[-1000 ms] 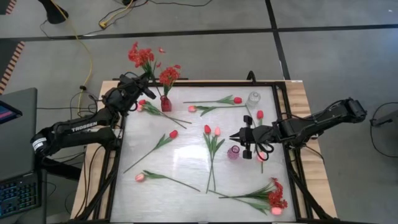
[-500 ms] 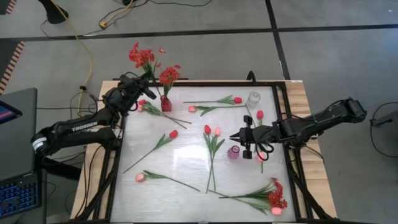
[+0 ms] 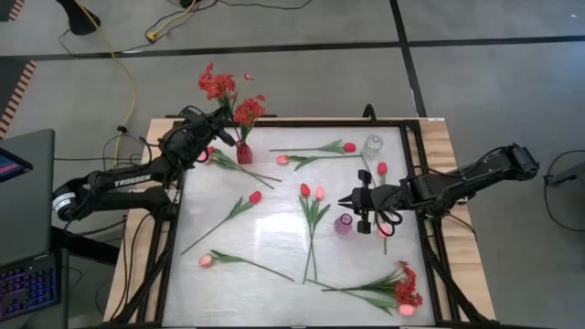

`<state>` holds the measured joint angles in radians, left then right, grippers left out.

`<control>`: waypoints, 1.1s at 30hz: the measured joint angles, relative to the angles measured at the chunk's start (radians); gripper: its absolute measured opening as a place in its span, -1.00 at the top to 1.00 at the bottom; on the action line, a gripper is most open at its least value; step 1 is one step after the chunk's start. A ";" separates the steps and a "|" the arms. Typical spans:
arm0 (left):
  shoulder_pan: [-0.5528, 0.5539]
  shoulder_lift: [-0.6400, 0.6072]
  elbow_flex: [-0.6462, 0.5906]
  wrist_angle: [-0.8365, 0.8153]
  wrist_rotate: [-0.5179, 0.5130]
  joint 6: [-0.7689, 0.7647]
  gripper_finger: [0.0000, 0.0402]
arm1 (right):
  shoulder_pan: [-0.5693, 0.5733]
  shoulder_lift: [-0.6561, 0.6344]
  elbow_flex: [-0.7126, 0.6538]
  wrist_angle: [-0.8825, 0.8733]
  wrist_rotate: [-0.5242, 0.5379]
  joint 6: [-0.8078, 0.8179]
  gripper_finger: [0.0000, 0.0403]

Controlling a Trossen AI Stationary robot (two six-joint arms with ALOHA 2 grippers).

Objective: Sort flowers into vase by color
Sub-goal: Put the orange flowers into the red flower vase

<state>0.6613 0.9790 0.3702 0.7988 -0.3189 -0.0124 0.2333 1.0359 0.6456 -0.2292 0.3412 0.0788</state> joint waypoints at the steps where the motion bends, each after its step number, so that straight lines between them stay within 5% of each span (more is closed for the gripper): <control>1: 0.000 -0.003 0.000 -0.004 0.000 0.000 1.00 | 0.000 0.000 0.000 0.001 0.000 0.000 0.69; 17: -0.023 0.004 -0.027 -0.073 0.000 -0.001 1.00 | 0.000 0.000 0.000 0.002 0.000 0.000 0.69; 26: -0.027 0.004 -0.246 0.260 -0.002 -0.028 1.00 | 0.000 0.000 0.000 0.002 0.000 0.000 0.69; 33: -0.027 0.004 -0.286 0.274 0.028 -0.036 1.00 | 0.000 0.000 0.000 0.003 0.000 0.000 0.69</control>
<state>0.6342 0.9833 0.0837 1.0725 -0.2912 -0.0483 0.2333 1.0357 0.6456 -0.2266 0.3416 0.0788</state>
